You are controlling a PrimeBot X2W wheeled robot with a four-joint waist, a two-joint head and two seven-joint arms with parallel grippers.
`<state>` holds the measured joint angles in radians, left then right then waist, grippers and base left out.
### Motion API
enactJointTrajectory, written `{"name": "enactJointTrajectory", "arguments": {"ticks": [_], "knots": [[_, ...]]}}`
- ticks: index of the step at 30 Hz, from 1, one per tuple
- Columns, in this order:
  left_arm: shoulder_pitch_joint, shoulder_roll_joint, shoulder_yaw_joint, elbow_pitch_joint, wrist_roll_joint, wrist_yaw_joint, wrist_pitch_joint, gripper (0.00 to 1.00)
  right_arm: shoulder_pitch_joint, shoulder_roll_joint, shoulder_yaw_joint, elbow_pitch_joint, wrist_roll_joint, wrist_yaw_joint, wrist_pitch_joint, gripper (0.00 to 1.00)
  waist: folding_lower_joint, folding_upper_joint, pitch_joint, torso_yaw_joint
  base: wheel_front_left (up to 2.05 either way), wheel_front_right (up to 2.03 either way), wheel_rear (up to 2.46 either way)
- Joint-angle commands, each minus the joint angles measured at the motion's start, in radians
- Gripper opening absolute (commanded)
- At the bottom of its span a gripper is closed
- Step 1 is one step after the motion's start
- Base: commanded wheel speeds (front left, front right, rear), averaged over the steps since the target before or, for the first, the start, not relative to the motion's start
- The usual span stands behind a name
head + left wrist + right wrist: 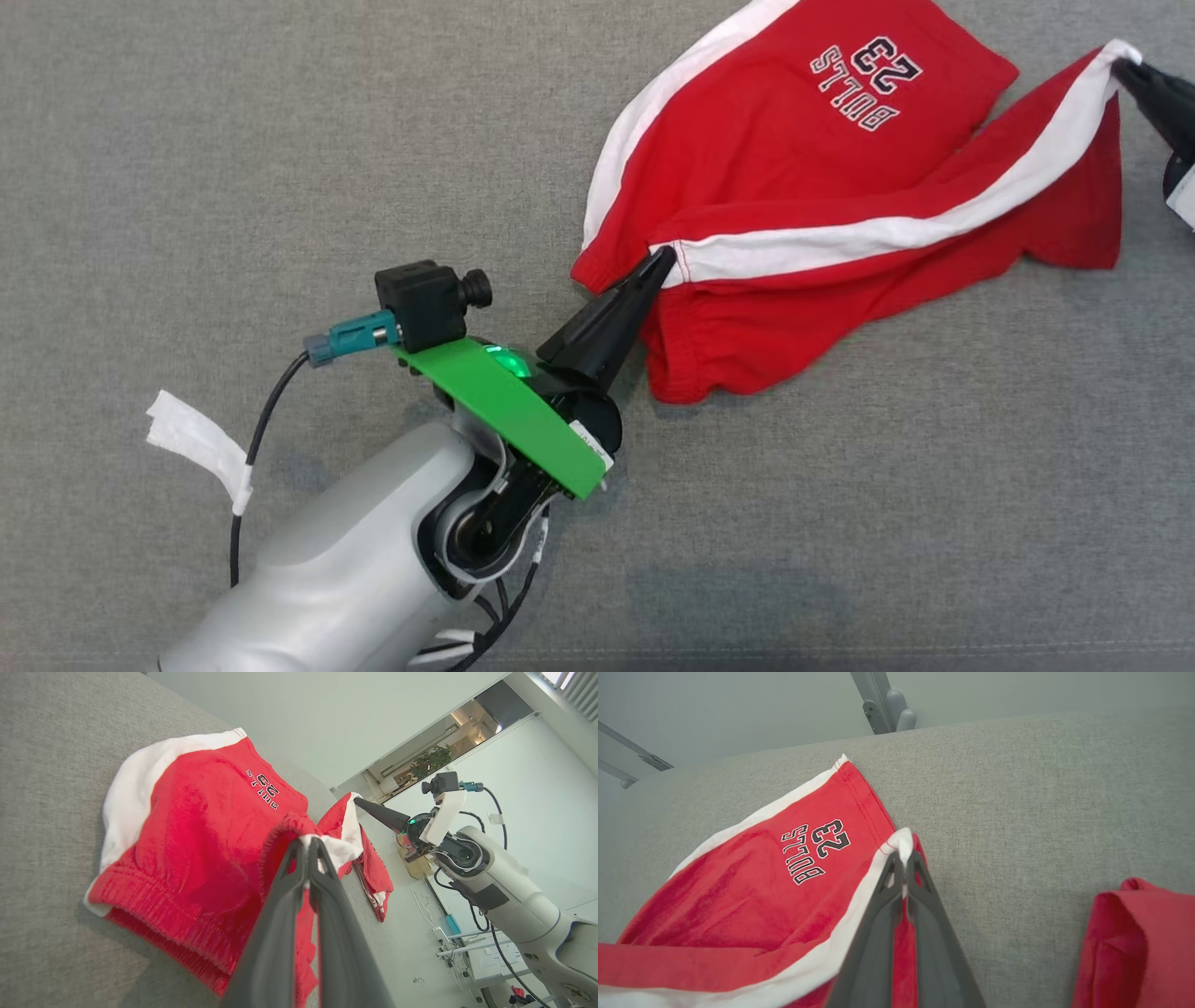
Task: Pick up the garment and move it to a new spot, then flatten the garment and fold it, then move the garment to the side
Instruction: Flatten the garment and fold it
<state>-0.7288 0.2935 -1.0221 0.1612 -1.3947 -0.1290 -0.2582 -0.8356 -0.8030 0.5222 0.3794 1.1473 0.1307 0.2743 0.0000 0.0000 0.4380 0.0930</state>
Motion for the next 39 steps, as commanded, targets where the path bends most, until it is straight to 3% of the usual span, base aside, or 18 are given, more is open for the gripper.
{"name": "enactJointTrajectory", "arguments": {"ticks": [1,11,20,25,26,27,28,29,30,34,35,39], "knots": [[-0.014,-0.005,0.010,-0.006,-0.014,-0.002,-0.007,0.00,-0.021,0.005,-0.005,0.009,-0.008,0.000,0.005,0.00,0.0000,0.0000,0.049,0.043,0.00,0.00,0.00],[0.034,-0.016,0.138,-0.070,-0.030,-0.002,-0.007,0.00,-0.176,0.054,0.001,0.087,-0.056,0.000,0.038,0.00,0.0000,0.0000,0.090,0.095,0.00,0.00,0.00],[0.044,-0.037,0.187,-0.068,-0.028,-0.003,-0.006,0.00,-0.280,0.081,0.037,0.136,-0.099,0.000,0.056,0.00,0.0000,0.0000,0.127,0.129,0.00,0.00,0.00],[0.038,-0.056,0.204,-0.044,-0.016,-0.003,-0.006,0.17,-0.335,0.107,0.063,0.169,-0.121,0.000,0.041,0.00,0.0000,0.0000,0.142,0.140,0.00,0.00,0.00],[0.036,-0.061,0.209,-0.039,-0.011,-0.003,-0.006,0.31,-0.345,0.114,0.070,0.172,-0.130,0.000,0.031,0.23,0.0000,0.0000,0.144,0.142,0.00,0.00,0.00],[0.036,-0.068,0.219,-0.035,-0.008,-0.003,-0.006,0.41,-0.352,0.119,0.075,0.179,-0.136,0.000,0.017,0.91,0.0000,0.0000,0.145,0.143,0.00,0.00,0.00],[0.037,-0.074,0.227,-0.030,-0.001,-0.003,-0.006,0.48,-0.359,0.124,0.080,0.184,-0.144,0.000,0.002,1.00,0.0000,0.0000,0.146,0.144,0.00,0.00,0.00],[0.037,-0.077,0.233,-0.022,0.006,-0.003,-0.006,0.80,-0.365,0.129,0.081,0.190,-0.150,0.000,-0.022,1.00,0.0000,0.0000,0.146,0.144,0.00,0.00,0.00],[0.038,-0.082,0.239,-0.014,0.013,-0.003,-0.006,1.00,-0.368,0.134,0.085,0.193,-0.155,0.000,-0.046,1.00,0.0000,0.0000,0.146,0.144,0.00,0.00,0.00],[0.048,-0.093,0.258,0.008,0.042,-0.003,-0.006,1.00,-0.362,0.138,0.103,0.192,-0.167,0.000,-0.114,1.00,0.0000,0.0000,0.142,0.139,0.00,0.00,0.00],[0.060,-0.100,0.278,0.022,0.068,-0.003,-0.006,1.00,-0.356,0.129,0.107,0.171,-0.169,0.000,-0.192,1.00,0.0000,0.0000,0.137,0.133,0.00,0.00,0.00],[0.098,-0.109,0.342,0.057,0.159,-0.003,-0.006,1.00,-0.307,0.112,0.109,0.171,-0.146,0.000,-0.326,1.00,0.0000,0.0000,0.115,0.117,0.00,0.00,0.00]]}}
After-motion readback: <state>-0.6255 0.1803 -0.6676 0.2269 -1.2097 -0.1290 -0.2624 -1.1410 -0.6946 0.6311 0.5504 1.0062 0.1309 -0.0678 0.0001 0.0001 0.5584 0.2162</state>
